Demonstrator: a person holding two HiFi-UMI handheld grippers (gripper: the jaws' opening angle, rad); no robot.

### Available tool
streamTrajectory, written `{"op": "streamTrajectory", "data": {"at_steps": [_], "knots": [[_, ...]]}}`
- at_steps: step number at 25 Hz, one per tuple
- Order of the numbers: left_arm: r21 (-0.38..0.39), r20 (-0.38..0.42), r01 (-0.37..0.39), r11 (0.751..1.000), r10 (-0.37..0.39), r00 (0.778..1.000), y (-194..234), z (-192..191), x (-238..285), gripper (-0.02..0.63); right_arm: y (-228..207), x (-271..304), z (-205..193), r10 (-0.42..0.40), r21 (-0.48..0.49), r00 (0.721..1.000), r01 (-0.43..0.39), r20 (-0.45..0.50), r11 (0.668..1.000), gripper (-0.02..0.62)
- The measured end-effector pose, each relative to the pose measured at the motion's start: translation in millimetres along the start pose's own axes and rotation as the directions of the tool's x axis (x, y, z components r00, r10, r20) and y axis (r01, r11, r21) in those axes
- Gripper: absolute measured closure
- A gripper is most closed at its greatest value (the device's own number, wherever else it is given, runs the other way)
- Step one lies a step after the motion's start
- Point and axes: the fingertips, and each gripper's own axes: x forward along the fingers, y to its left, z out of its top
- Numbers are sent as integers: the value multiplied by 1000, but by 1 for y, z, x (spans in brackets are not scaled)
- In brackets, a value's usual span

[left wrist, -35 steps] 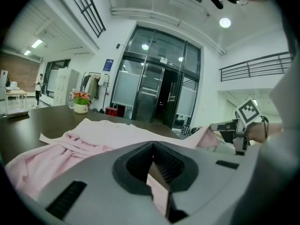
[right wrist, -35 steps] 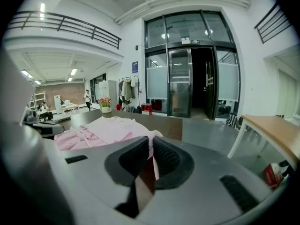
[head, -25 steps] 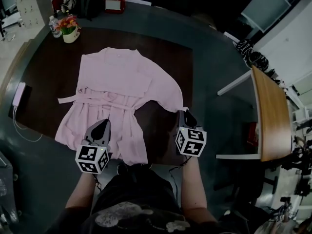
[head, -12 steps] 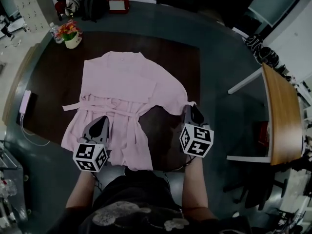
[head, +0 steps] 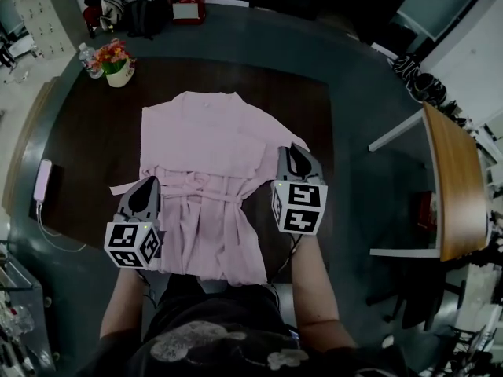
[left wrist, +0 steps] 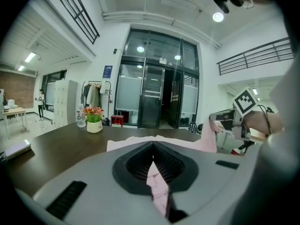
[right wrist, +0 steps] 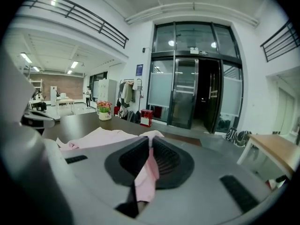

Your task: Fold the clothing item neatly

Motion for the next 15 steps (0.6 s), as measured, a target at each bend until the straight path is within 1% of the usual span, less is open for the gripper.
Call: {"op": "streamTrajectory", "data": {"at_steps": [4, 8, 11, 15], "knots": [[25, -5, 68, 997, -68, 998, 40, 10, 18, 595, 54, 29, 23, 2, -82, 1000, -3, -13, 997, 577], [26, -15, 122, 992, -121, 993, 83, 14, 28, 595, 110, 56, 25, 5, -140, 997, -15, -71, 990, 577], [15, -29, 136, 991, -136, 990, 113, 10, 33, 595, 154, 79, 12, 22, -200, 990, -49, -136, 979, 577], [-9, -59, 149, 989, -149, 987, 137, -2, 34, 595, 207, 102, -26, 59, -282, 969, -128, -240, 951, 577]]}}
